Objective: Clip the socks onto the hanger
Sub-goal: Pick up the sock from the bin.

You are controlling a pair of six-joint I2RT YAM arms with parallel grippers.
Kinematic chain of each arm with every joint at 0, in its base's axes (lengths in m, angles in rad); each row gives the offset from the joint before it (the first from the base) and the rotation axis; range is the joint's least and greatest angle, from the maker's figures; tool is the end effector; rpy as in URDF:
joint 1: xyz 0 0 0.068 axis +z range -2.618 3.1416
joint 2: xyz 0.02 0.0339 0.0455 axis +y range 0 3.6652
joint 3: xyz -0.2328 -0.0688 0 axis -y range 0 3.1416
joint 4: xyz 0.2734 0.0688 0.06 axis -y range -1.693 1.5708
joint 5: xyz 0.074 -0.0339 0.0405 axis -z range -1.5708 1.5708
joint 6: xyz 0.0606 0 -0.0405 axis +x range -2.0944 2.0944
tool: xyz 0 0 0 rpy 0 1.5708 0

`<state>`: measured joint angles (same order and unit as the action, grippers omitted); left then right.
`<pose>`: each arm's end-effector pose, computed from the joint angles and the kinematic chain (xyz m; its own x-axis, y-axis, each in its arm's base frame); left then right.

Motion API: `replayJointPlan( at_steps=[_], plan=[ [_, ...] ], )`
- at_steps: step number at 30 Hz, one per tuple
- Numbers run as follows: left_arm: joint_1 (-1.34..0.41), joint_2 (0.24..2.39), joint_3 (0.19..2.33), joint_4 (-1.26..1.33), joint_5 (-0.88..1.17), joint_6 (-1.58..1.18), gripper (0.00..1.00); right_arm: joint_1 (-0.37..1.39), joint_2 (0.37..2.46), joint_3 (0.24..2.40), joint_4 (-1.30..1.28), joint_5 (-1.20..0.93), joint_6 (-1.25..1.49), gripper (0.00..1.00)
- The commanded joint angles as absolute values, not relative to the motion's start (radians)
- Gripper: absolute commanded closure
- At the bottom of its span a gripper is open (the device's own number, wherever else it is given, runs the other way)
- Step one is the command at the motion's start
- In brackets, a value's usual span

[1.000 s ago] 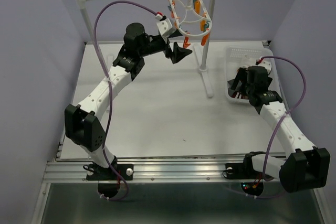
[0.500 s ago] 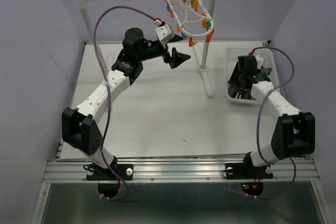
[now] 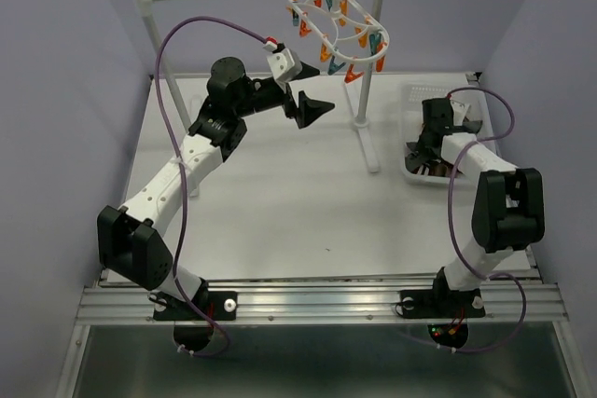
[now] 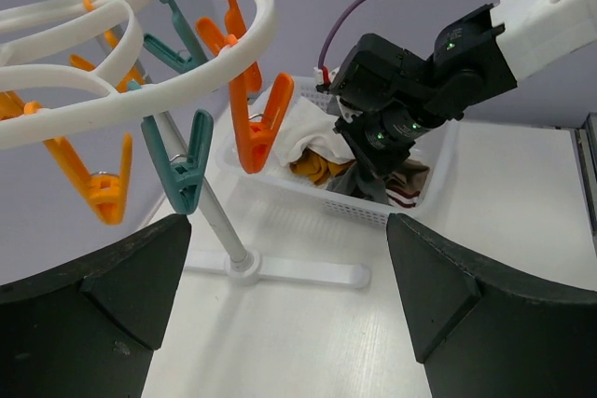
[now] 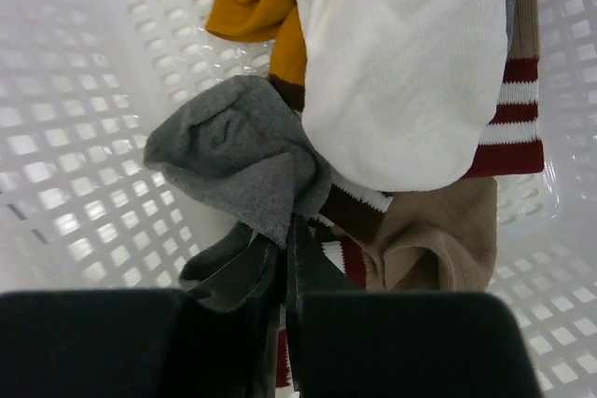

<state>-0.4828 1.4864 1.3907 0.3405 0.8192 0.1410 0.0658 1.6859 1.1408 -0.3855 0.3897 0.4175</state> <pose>0.3250 -0.2204 0.4070 0.3453 -0.0727 -0.9357 0.9053 0.2888 0.3117 0.3900 0.0026 0.1500 -0.6644 0.3321 -0.6696 0.4759 0.8788 -0.0363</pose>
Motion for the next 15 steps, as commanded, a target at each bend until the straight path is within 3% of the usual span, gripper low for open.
replayJointPlan(
  at_steps=[1, 7, 15],
  plan=[
    [-0.489, 1.427, 1.367, 0.402, 0.827, 0.118, 0.01, 0.066, 1.574, 1.21, -0.333, 0.338, 0.368, 0.99],
    [-0.5, 1.413, 1.309, 0.431, 0.871, 0.081, 0.01, 0.066, 1.353, 1.213, -0.337, 0.172, 0.233, 0.99],
    [-0.528, 1.417, 1.256, 0.445, 0.908, 0.074, 0.01, 0.066, 1.193, 1.206, -0.348, -0.43, 0.186, 0.99]
  ],
)
